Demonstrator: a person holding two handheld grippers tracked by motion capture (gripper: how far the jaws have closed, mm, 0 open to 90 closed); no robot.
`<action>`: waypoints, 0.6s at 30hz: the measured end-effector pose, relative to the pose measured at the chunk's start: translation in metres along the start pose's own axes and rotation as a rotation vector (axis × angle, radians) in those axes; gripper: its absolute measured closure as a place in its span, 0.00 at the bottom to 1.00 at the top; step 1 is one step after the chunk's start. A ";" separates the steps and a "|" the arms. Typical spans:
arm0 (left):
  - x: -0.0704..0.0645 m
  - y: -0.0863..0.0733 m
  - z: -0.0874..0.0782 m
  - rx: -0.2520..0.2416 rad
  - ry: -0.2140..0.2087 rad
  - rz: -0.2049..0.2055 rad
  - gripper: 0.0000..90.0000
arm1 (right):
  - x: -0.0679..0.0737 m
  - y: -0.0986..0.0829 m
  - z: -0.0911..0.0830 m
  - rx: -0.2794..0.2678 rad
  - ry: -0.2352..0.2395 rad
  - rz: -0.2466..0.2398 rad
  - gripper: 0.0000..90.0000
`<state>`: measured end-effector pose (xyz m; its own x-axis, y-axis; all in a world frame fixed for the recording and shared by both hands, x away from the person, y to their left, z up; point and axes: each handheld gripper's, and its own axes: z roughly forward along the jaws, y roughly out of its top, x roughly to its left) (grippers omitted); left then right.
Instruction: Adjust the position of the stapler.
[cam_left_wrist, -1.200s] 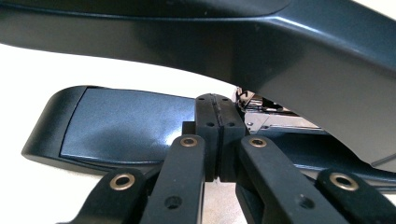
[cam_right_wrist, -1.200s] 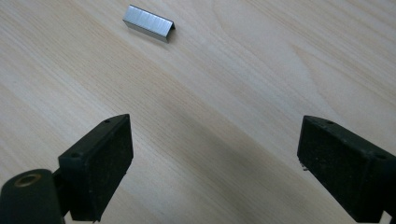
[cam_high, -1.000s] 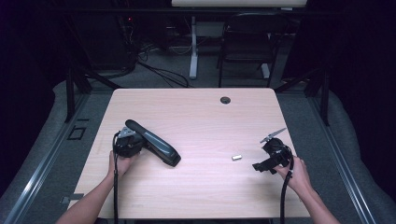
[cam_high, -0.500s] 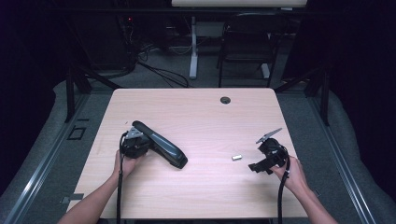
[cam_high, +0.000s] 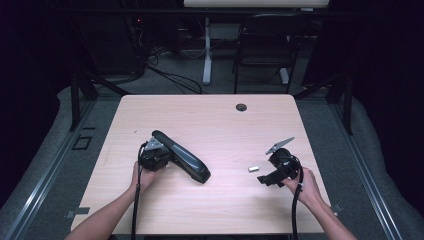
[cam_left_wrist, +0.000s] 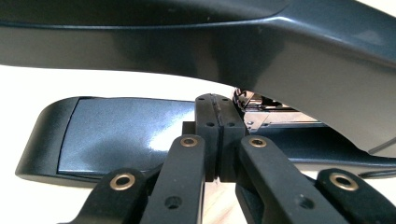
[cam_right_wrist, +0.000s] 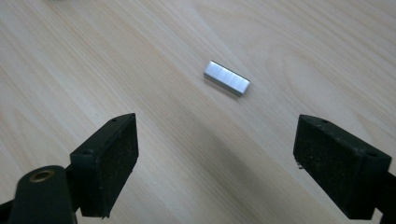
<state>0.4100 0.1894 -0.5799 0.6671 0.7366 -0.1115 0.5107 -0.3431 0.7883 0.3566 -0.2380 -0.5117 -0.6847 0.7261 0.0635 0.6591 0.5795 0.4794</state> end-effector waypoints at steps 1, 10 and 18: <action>0.000 0.000 0.000 0.000 0.000 0.000 1.00 | 0.002 0.002 0.001 -0.006 0.008 -0.007 0.16; -0.012 0.005 0.008 0.006 -0.009 0.018 1.00 | 0.022 0.015 0.011 -0.031 0.092 -0.058 0.17; -0.023 0.010 0.016 0.012 -0.036 0.036 1.00 | 0.034 0.026 0.023 -0.038 0.146 -0.073 0.16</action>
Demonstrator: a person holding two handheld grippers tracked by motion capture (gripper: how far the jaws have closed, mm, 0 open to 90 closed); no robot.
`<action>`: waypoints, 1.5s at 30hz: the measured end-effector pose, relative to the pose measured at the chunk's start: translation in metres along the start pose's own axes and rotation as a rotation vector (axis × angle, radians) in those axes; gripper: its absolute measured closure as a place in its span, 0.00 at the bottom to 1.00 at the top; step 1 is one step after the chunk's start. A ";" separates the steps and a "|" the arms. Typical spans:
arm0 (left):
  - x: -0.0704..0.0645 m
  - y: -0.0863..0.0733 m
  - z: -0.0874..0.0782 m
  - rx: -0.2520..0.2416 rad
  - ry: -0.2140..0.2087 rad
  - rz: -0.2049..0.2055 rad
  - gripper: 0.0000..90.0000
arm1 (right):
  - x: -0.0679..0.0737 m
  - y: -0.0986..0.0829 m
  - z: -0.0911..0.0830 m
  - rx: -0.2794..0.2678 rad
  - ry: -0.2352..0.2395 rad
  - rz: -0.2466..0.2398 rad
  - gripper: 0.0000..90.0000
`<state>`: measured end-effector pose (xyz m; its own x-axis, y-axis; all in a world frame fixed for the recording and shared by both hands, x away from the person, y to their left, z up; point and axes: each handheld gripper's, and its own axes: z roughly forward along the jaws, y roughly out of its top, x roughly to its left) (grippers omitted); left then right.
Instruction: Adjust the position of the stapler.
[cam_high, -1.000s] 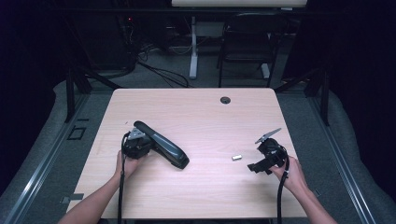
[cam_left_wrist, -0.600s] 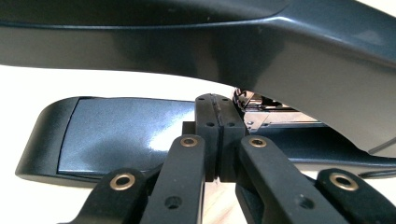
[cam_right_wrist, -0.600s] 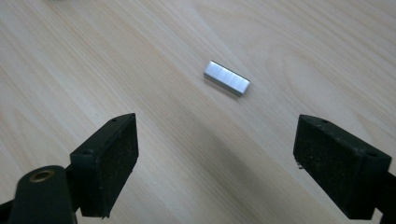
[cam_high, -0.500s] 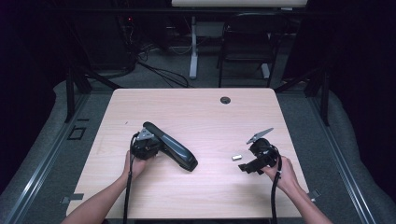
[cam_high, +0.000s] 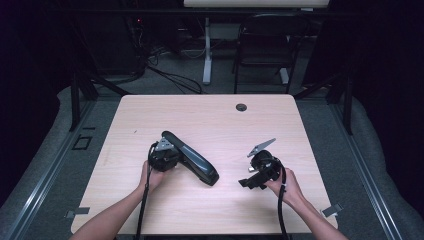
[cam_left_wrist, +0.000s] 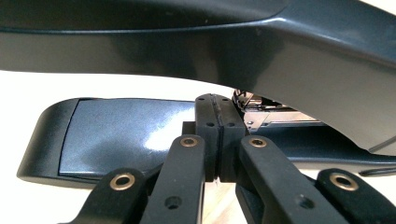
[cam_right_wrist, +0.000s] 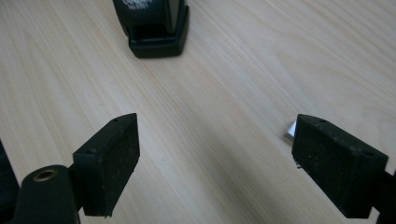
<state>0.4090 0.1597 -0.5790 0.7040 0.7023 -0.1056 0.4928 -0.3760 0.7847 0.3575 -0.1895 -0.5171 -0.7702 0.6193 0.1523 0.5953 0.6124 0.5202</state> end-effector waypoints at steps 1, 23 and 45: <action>-0.002 0.001 0.001 -0.002 -0.006 0.002 1.00 | 0.001 0.002 0.002 -0.006 0.015 0.003 0.17; -0.009 0.021 -0.014 0.110 0.008 -0.121 0.92 | 0.027 0.043 0.051 -0.006 0.122 -0.083 0.23; -0.018 0.028 -0.008 0.052 0.011 -0.118 1.00 | 0.036 0.051 0.069 0.038 0.080 -0.055 0.44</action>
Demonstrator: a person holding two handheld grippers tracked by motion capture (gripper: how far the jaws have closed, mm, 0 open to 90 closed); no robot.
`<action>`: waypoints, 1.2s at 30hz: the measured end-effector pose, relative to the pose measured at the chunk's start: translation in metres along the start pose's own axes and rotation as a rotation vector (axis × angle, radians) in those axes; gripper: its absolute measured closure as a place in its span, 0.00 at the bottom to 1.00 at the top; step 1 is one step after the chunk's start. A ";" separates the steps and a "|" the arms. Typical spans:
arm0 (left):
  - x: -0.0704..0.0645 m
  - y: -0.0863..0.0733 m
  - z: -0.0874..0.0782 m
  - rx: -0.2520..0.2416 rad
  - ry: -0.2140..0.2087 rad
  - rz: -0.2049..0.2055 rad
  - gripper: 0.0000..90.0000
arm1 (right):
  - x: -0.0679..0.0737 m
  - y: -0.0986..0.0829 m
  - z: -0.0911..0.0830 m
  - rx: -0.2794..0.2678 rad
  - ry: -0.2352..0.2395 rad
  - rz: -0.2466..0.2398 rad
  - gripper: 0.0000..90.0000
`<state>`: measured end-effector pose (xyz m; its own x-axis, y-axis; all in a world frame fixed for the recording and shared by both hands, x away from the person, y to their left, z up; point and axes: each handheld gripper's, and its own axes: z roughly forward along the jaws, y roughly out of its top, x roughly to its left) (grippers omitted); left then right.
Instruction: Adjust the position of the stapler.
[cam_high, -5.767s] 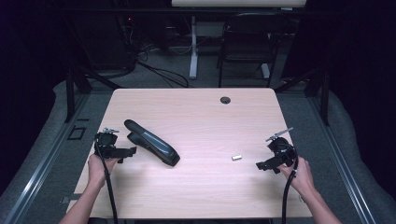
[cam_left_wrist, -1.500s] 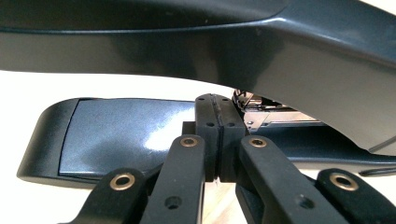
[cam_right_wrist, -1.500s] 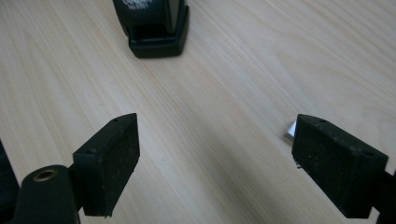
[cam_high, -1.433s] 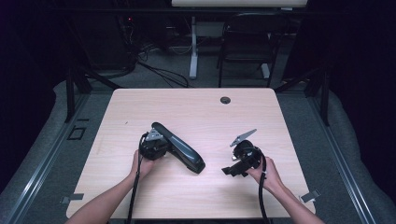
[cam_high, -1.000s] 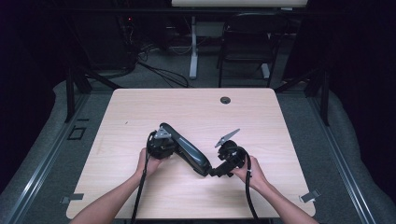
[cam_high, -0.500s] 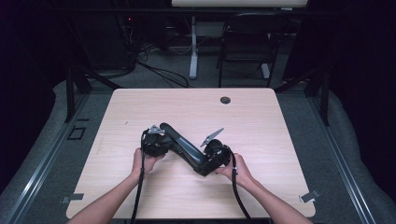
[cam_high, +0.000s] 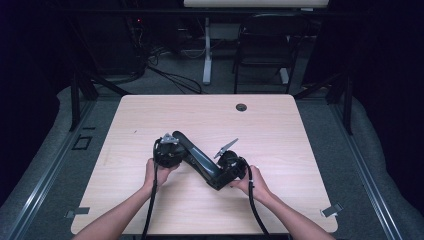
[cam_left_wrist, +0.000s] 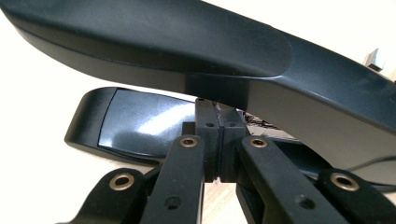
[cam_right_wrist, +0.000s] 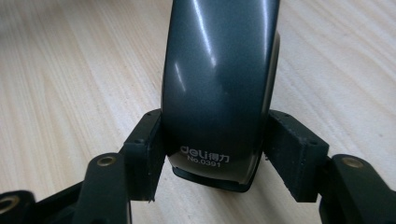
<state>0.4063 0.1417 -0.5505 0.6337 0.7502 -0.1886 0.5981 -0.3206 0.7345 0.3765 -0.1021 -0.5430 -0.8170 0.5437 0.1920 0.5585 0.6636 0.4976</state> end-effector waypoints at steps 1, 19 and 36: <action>0.000 0.000 0.001 0.005 -0.001 0.002 1.00 | 0.001 0.000 0.000 0.002 0.003 -0.002 0.44; -0.005 0.001 0.004 0.037 -0.050 -0.005 1.00 | 0.032 0.003 0.011 0.020 0.103 -0.078 0.43; -0.006 0.013 -0.028 0.026 0.123 -0.169 0.34 | 0.019 -0.003 -0.040 -0.095 0.064 -0.050 0.37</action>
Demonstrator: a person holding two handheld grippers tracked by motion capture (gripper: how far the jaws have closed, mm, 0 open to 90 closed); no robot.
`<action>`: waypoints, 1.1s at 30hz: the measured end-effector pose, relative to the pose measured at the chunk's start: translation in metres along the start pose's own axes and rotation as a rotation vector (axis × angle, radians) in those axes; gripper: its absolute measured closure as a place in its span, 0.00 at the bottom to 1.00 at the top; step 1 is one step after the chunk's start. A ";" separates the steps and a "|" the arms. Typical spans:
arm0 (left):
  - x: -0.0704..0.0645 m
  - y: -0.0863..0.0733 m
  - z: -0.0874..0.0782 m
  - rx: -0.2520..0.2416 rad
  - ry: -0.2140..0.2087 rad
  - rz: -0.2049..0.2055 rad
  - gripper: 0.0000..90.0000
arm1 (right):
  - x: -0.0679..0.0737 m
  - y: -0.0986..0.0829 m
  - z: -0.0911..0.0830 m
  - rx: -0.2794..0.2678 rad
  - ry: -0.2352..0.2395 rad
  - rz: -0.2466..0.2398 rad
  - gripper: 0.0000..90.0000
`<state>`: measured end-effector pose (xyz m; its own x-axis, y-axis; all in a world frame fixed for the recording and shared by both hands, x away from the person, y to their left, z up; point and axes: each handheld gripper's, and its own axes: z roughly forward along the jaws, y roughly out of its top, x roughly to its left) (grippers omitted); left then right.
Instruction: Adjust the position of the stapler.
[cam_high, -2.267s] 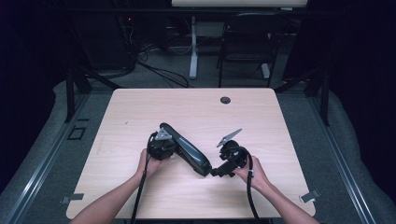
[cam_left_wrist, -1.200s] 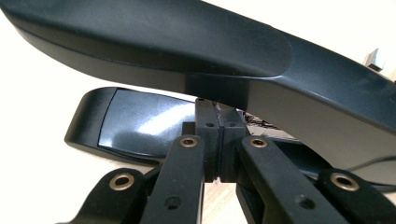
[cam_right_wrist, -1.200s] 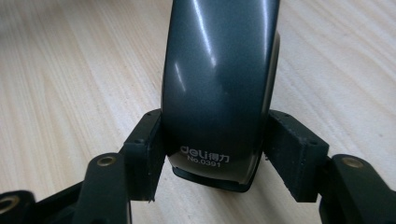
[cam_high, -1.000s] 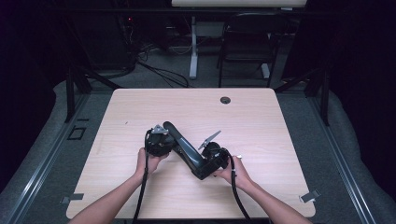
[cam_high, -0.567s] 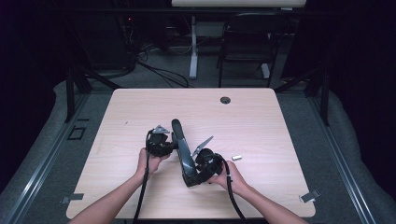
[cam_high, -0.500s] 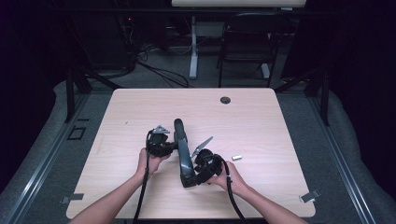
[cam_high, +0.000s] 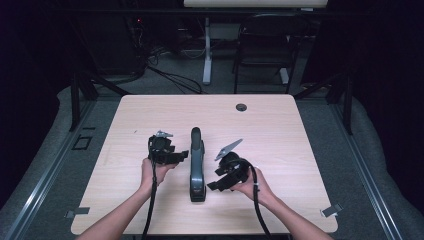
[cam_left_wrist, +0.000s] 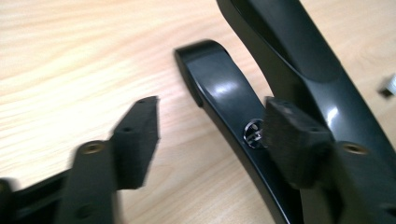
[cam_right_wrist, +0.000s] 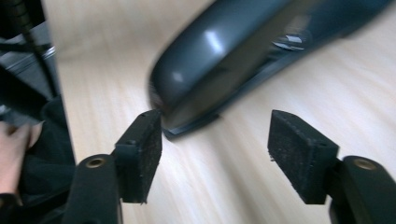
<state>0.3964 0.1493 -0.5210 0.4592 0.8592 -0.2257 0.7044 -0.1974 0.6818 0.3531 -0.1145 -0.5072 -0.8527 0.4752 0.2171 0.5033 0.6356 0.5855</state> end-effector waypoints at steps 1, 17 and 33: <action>0.000 0.000 0.000 0.000 0.000 0.000 0.33 | 0.000 0.000 0.000 0.000 0.000 0.000 0.37; -0.059 0.007 0.024 0.008 0.056 0.090 0.18 | -0.033 -0.046 -0.075 -0.082 -0.200 0.104 0.19; -0.064 0.006 0.034 0.059 0.037 0.184 0.43 | -0.047 -0.050 -0.082 -0.090 -0.223 0.144 0.21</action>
<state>0.3894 0.0769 -0.5254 0.5639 0.8224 -0.0747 0.6413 -0.3792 0.6670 0.3570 -0.2185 -0.4824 -0.7161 0.6855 0.1315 0.5941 0.4997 0.6304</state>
